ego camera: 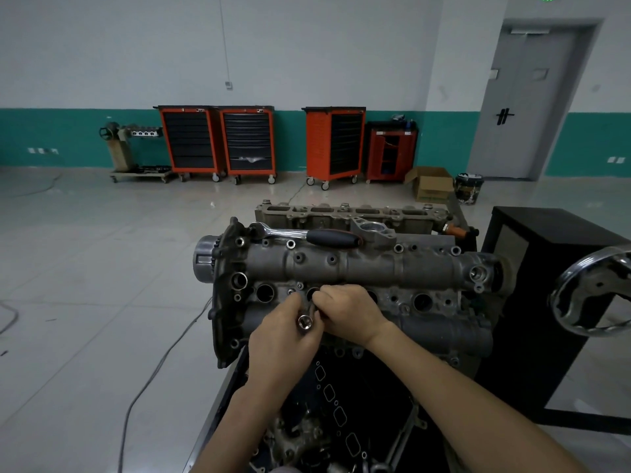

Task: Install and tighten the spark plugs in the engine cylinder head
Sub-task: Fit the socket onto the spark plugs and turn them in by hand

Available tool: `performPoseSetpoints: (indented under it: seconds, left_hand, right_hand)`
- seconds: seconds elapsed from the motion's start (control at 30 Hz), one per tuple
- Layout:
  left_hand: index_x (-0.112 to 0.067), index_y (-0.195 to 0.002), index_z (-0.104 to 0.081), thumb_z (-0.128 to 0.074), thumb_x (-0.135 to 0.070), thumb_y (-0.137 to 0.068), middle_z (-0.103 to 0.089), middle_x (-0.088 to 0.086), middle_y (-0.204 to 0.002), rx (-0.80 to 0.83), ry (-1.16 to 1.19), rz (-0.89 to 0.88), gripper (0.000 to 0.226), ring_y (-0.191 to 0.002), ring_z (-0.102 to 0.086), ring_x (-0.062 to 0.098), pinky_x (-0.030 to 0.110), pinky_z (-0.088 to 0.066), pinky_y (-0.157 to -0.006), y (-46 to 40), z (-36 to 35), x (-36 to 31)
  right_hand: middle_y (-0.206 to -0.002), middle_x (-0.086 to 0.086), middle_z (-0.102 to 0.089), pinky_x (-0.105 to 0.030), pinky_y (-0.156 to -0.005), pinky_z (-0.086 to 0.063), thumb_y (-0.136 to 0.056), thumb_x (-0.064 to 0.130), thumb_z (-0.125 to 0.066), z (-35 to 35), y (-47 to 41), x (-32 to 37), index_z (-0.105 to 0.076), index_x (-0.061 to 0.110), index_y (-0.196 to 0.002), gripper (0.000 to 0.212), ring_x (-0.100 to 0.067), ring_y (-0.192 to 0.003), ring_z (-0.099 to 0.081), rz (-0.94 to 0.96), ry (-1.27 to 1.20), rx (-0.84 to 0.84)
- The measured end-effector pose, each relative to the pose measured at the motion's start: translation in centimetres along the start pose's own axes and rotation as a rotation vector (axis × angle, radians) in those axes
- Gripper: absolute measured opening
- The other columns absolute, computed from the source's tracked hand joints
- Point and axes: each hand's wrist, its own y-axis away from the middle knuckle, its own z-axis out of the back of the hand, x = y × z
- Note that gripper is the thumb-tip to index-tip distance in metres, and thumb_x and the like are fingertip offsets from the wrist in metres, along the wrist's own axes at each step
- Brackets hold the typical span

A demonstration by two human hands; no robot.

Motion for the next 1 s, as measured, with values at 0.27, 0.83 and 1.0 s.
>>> performPoseSetpoints:
  seconds: [0.27, 0.83, 1.0]
  left_hand:
    - [-0.030, -0.064, -0.031, -0.058, -0.034, -0.083, -0.047, -0.010, -0.060, 0.028, 0.004, -0.076, 0.033, -0.062, -0.047, 0.004, 0.021, -0.023, -0.047, -0.26, 0.21, 0.61]
    - [-0.031, -0.063, -0.028, -0.057, -0.037, -0.083, -0.045, -0.011, -0.060, -0.069, -0.041, -0.028, 0.036, -0.060, -0.047, -0.001, 0.017, -0.018, -0.045, 0.30, -0.22, -0.07]
    - [-0.027, -0.066, -0.037, -0.046, -0.066, -0.077, -0.051, -0.009, -0.062, -0.039, -0.111, 0.032, 0.042, -0.061, -0.047, 0.009, 0.022, -0.026, -0.047, -0.09, 0.00, 0.10]
  right_hand:
    - [-0.052, -0.004, -0.051, -0.023, -0.035, -0.033, -0.071, 0.024, -0.046, -0.02, -0.04, 0.07, -0.054, 0.008, -0.057, 0.023, -0.021, -0.040, -0.050, -0.063, 0.013, 0.046]
    - [-0.050, -0.002, -0.054, -0.018, -0.034, -0.030, -0.050, 0.016, -0.077, -0.28, -0.25, 0.34, -0.053, 0.009, -0.059, 0.027, -0.022, -0.037, -0.052, -0.194, 0.053, 0.100]
    - [-0.045, 0.001, -0.053, -0.018, -0.032, -0.031, -0.068, 0.024, -0.047, -0.12, -0.14, 0.26, -0.054, 0.015, -0.052, 0.020, -0.018, -0.035, -0.052, -0.123, 0.117, 0.074]
